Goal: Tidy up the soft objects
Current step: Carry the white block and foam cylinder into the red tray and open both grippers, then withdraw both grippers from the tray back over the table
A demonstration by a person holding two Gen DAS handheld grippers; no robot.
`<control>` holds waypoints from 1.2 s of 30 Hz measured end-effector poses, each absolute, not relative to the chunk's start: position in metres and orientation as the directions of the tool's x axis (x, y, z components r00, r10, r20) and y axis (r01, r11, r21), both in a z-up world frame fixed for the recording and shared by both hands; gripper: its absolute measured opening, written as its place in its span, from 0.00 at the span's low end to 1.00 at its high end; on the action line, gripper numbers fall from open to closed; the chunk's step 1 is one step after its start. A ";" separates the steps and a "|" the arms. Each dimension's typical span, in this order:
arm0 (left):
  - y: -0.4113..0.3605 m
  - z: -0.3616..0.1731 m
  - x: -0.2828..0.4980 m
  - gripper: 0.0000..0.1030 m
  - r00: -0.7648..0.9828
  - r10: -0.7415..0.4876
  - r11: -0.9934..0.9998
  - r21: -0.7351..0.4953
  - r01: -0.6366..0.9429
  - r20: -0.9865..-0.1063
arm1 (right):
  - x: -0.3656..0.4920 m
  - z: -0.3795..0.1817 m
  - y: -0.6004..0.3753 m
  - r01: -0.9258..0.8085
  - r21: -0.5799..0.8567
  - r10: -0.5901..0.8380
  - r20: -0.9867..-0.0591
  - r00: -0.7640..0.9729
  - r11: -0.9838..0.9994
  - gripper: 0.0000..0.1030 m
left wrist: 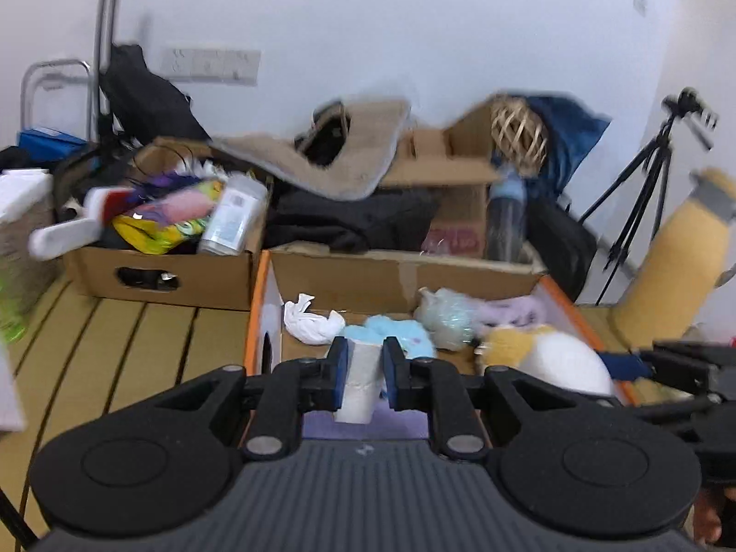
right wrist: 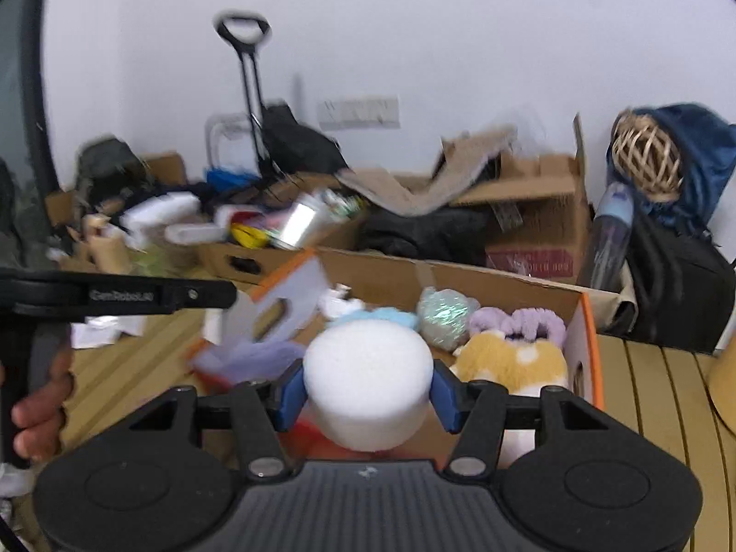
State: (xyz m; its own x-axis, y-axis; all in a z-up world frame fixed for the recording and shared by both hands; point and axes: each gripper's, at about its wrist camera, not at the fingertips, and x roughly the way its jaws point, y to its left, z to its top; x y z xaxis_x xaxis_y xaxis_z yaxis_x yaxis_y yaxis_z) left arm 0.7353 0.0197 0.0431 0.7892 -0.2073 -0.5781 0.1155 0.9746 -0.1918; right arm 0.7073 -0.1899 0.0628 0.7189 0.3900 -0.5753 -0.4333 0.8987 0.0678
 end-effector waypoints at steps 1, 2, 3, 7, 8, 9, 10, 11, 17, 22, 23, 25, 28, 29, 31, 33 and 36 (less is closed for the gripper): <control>0.020 0.037 0.752 0.16 0.766 -0.203 0.976 -0.185 0.111 -0.610 | 0.727 0.056 -0.186 -0.425 0.057 0.373 -0.594 0.713 0.903 0.53; 0.021 0.031 0.765 0.16 0.755 -0.194 0.978 -0.180 0.103 -0.627 | 0.749 0.049 -0.181 -0.417 0.043 0.352 -0.617 0.704 0.908 0.53; 0.023 0.026 0.777 0.16 0.751 -0.176 0.981 -0.176 0.081 -0.637 | 0.766 0.043 -0.177 -0.415 0.030 0.337 -0.636 0.694 0.909 0.53; 0.027 0.008 0.806 0.20 0.723 -0.157 0.985 -0.162 0.063 -0.672 | 0.811 0.019 -0.158 -0.414 -0.044 0.272 -0.690 0.671 0.909 0.53; 0.027 0.004 0.809 0.26 0.715 -0.156 0.986 -0.156 0.067 -0.681 | 0.820 0.012 -0.153 -0.424 -0.058 0.262 -0.709 0.655 0.904 0.53; 0.025 0.001 0.811 0.30 0.711 -0.155 0.986 -0.149 0.071 -0.686 | 0.825 0.006 -0.148 -0.435 -0.076 0.250 -0.724 0.643 0.897 0.53; 0.024 -0.001 0.812 0.42 0.712 -0.157 0.986 -0.148 0.076 -0.684 | 0.831 0.001 -0.144 -0.436 -0.085 0.241 -0.731 0.638 0.896 0.53; 0.024 -0.002 0.811 0.44 0.720 -0.163 0.985 -0.150 0.082 -0.675 | 0.837 -0.005 -0.142 -0.434 -0.083 0.234 -0.744 0.626 0.897 0.55; 0.022 0.007 0.803 0.52 0.737 -0.147 0.988 -0.133 0.077 -0.660 | 0.854 -0.008 -0.161 -0.393 0.120 0.341 -0.755 0.560 0.912 0.69; 0.027 0.035 0.784 0.53 0.758 -0.136 0.989 -0.126 0.072 -0.638 | 0.839 0.014 -0.174 -0.380 0.123 0.344 -0.726 0.595 0.917 0.70; 0.028 0.042 0.778 0.55 0.764 -0.135 0.990 -0.123 0.073 -0.631 | 0.832 0.024 -0.178 -0.381 0.119 0.345 -0.718 0.605 0.917 0.70; 0.031 0.059 0.763 0.57 0.777 -0.131 0.990 -0.116 0.074 -0.615 | 0.817 0.043 -0.185 -0.379 0.105 0.338 -0.703 0.626 0.919 0.71; 0.034 0.089 0.733 0.62 0.802 -0.126 0.991 -0.104 0.080 -0.583 | 0.797 0.072 -0.197 -0.369 0.079 0.320 -0.683 0.657 0.926 0.73; 0.035 0.099 0.722 0.64 0.810 -0.125 0.992 -0.101 0.082 -0.572 | 0.785 0.085 -0.202 -0.364 0.069 0.314 -0.670 0.673 0.929 0.74; 0.035 0.117 0.699 0.66 0.826 -0.125 0.992 -0.094 0.087 -0.550 | 0.762 0.108 -0.212 -0.360 0.057 0.309 -0.645 0.698 0.931 0.76; 0.035 0.135 0.670 0.68 0.843 -0.119 0.993 -0.085 0.087 -0.525 | 0.737 0.129 -0.221 -0.350 0.055 0.306 -0.623 0.720 0.935 0.76; 0.035 0.153 0.625 0.74 0.867 -0.109 0.994 -0.069 0.087 -0.486 | 0.695 0.155 -0.232 -0.349 0.049 0.309 -0.589 0.747 0.936 0.78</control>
